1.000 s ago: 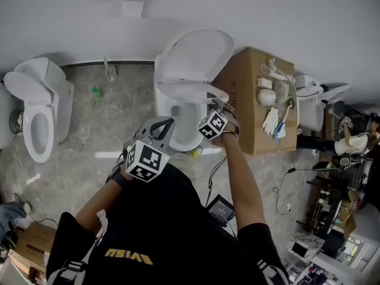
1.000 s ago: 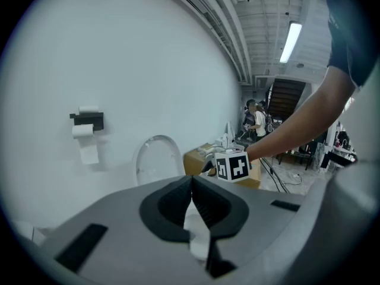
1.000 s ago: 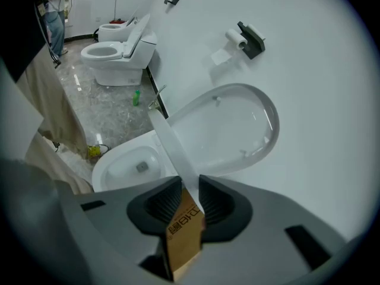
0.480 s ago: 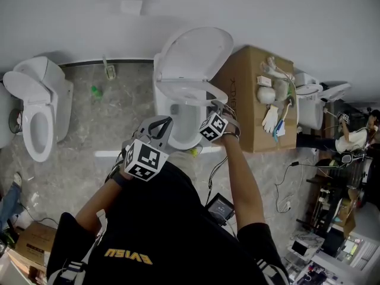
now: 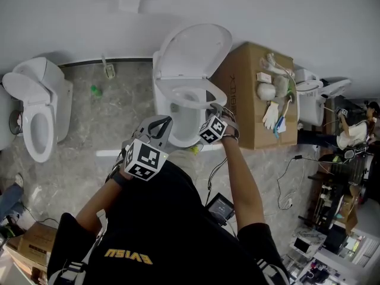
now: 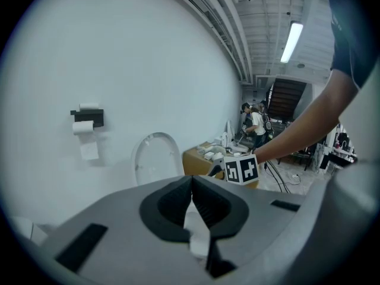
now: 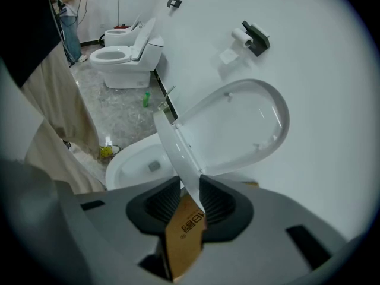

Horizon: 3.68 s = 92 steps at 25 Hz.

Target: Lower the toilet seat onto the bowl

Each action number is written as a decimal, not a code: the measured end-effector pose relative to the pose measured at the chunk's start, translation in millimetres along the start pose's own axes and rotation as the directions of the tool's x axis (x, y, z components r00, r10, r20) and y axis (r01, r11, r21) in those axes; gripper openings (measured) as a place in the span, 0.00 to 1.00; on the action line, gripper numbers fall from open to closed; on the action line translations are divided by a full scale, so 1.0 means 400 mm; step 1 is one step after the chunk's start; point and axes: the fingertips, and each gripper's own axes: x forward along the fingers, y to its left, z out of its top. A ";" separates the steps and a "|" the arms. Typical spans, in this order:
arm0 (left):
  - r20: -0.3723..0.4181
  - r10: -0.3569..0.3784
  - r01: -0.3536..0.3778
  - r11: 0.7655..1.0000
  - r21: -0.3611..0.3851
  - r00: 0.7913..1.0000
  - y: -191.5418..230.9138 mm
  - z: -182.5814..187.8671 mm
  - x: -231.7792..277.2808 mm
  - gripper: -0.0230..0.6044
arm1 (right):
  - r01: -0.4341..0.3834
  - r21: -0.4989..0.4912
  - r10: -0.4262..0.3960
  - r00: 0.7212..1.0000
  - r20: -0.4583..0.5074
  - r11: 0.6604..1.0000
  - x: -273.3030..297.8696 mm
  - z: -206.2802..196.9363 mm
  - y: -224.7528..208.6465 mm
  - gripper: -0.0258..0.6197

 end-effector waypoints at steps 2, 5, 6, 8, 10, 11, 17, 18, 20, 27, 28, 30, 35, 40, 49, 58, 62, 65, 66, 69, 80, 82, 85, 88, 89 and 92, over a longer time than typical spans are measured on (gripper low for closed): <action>-0.001 -0.002 0.002 1.000 -0.001 1.000 -0.003 -0.001 0.001 0.06 | -0.012 -0.001 0.012 1.000 -0.003 1.000 0.000 -0.007 0.012 0.19; 0.000 -0.003 0.003 1.000 -0.004 1.000 -0.011 0.000 -0.004 0.06 | -0.030 0.000 0.030 0.999 -0.012 1.000 -0.014 -0.016 0.031 0.19; 0.001 -0.004 0.004 1.000 -0.005 1.000 -0.012 0.001 -0.005 0.06 | -0.037 0.000 0.037 0.999 -0.017 0.999 -0.018 -0.019 0.036 0.19; 0.002 -0.006 0.006 1.000 -0.007 1.000 -0.014 0.003 -0.003 0.06 | -0.047 -0.003 0.047 0.999 -0.024 0.999 -0.022 -0.024 0.045 0.19; 0.002 -0.009 0.009 1.000 -0.010 1.000 -0.014 0.002 -0.001 0.06 | -0.057 -0.005 0.057 0.998 -0.028 0.998 -0.023 -0.028 0.055 0.19; 0.002 -0.010 0.010 1.000 -0.009 1.000 -0.015 0.002 -0.002 0.06 | -0.062 -0.005 0.061 0.998 -0.029 0.998 -0.022 -0.031 0.061 0.19; 0.006 -0.013 0.013 1.000 -0.004 1.000 -0.021 0.006 -0.006 0.06 | -0.086 -0.008 0.086 0.996 -0.022 0.996 -0.002 -0.062 0.113 0.19; 0.006 -0.014 0.014 1.000 -0.003 1.000 -0.021 0.007 -0.005 0.06 | -0.093 -0.009 0.092 0.995 -0.025 0.996 -0.001 -0.066 0.121 0.19; 0.006 -0.016 0.016 1.000 0.000 1.000 -0.021 0.009 -0.003 0.06 | -0.102 -0.008 0.101 0.994 -0.032 0.995 0.001 -0.073 0.136 0.19; 0.001 -0.006 0.006 1.000 -0.005 1.000 -0.019 0.009 -0.009 0.06 | -0.110 -0.020 0.110 0.993 -0.037 0.994 -0.003 -0.096 0.175 0.18; 0.000 -0.004 0.004 1.000 -0.006 1.000 -0.017 0.007 -0.009 0.06 | -0.116 -0.023 0.115 0.993 -0.039 0.993 -0.001 -0.100 0.181 0.18; 0.000 0.002 -0.002 1.000 -0.010 1.000 -0.012 0.005 -0.009 0.06 | -0.127 -0.033 0.125 0.991 -0.042 0.991 0.003 -0.106 0.193 0.18; 0.004 0.011 -0.010 1.000 -0.019 1.000 -0.006 0.009 -0.012 0.06 | -0.154 -0.056 0.151 0.987 -0.047 0.987 0.003 -0.120 0.217 0.17; 0.000 0.015 -0.015 0.999 -0.033 1.000 -0.003 -0.002 -0.017 0.06 | -0.185 -0.066 0.181 0.981 -0.068 0.980 0.007 -0.137 0.251 0.16; -0.012 -0.020 0.019 0.999 -0.043 1.000 -0.025 -0.017 0.005 0.06 | -0.215 -0.077 0.208 0.974 -0.094 0.974 0.021 -0.153 0.301 0.11; -0.037 -0.069 0.067 0.997 -0.034 0.997 -0.066 -0.027 0.051 0.06 | -0.263 -0.088 0.252 0.960 -0.121 0.961 0.038 -0.188 0.361 0.08; -0.041 -0.072 0.071 0.997 -0.034 0.997 -0.063 -0.023 0.065 0.06 | -0.281 -0.121 0.265 0.955 -0.134 0.952 0.047 -0.197 0.379 0.07; -0.041 -0.060 0.058 0.998 -0.039 0.997 -0.053 -0.025 0.068 0.06 | -0.293 -0.139 0.275 0.952 -0.136 0.946 0.054 -0.201 0.396 0.07; -0.047 -0.057 0.056 0.998 -0.039 0.997 -0.053 -0.029 0.068 0.06 | -0.299 -0.134 0.281 0.950 -0.135 0.945 0.056 -0.206 0.405 0.07; -0.066 -0.055 0.053 0.998 -0.033 0.996 -0.051 -0.036 0.074 0.06 | -0.309 -0.112 0.294 0.946 -0.137 0.944 0.065 -0.218 0.429 0.07; -0.104 -0.074 0.074 0.997 -0.005 0.992 -0.070 -0.035 0.103 0.06 | -0.326 -0.006 0.323 0.939 -0.119 0.945 0.100 -0.248 0.508 0.06; -0.102 -0.074 0.073 0.997 -0.009 0.992 -0.078 -0.023 0.111 0.06 | -0.328 0.004 0.327 0.939 -0.105 0.945 0.105 -0.251 0.518 0.06; -0.098 -0.077 0.077 0.997 -0.011 0.992 -0.093 -0.008 0.122 0.06 | -0.335 0.022 0.336 0.937 -0.097 0.942 0.114 -0.258 0.533 0.06; -0.110 -0.086 0.086 0.996 -0.004 0.990 -0.104 -0.009 0.130 0.06 | -0.344 0.040 0.347 0.933 -0.098 0.938 0.119 -0.263 0.546 0.06; -0.115 -0.087 0.087 0.996 -0.003 0.990 -0.104 -0.011 0.133 0.06 | -0.345 0.044 0.348 0.933 -0.096 0.938 0.121 -0.263 0.548 0.06; -0.122 -0.080 0.080 0.997 -0.009 0.989 -0.098 -0.017 0.138 0.06 | -0.339 0.054 0.343 0.935 -0.092 0.939 0.129 -0.268 0.560 0.06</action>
